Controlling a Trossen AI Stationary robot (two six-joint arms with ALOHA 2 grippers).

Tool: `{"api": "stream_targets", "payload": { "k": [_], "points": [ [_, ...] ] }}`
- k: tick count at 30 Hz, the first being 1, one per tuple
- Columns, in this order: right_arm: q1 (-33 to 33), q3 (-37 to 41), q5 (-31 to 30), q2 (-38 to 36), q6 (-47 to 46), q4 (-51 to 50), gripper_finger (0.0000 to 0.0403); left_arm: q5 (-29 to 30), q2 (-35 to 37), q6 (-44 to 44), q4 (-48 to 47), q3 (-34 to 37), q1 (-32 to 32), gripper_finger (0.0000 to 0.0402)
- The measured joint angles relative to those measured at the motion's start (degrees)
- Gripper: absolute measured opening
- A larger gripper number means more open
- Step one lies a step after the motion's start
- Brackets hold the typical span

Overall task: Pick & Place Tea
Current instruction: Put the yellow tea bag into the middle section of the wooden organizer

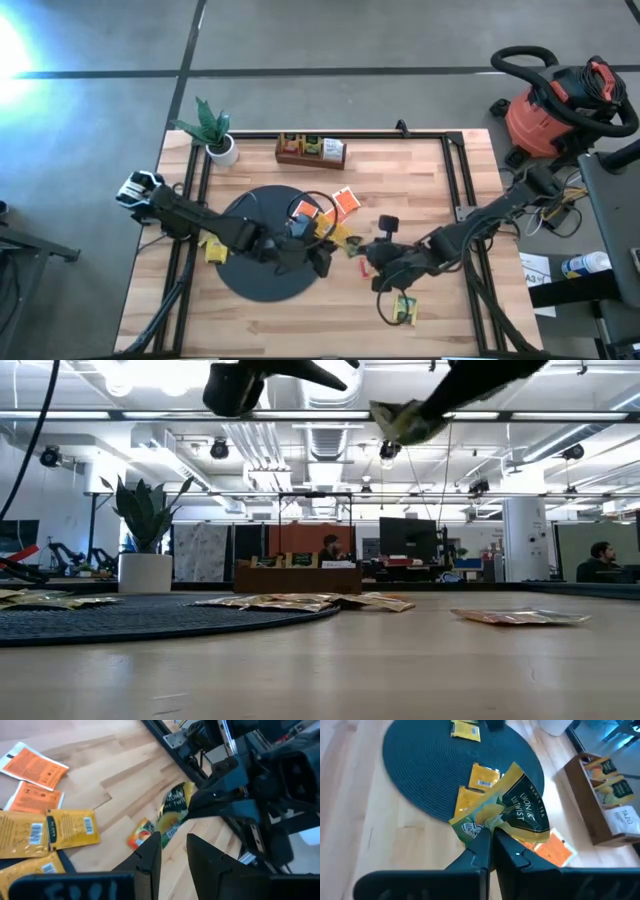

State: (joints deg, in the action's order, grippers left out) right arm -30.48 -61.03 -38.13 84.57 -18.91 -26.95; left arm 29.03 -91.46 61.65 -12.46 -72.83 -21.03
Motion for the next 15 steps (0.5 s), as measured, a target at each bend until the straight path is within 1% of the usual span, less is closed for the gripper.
{"api": "stream_targets", "payload": {
  "k": [4, 15],
  "points": [
    [0.0, -3.1, -4.7, 1.5, 0.1, -1.7, 0.0011, -0.9, -0.4, 0.1, 2.9, 0.0, 0.3, 0.0087],
    [-0.2, -5.9, -4.4, 1.8, -0.6, -2.1, 0.0011, 3.8, -0.9, 0.3, 3.5, 0.0, 0.4, 0.0087]
  ]
}}
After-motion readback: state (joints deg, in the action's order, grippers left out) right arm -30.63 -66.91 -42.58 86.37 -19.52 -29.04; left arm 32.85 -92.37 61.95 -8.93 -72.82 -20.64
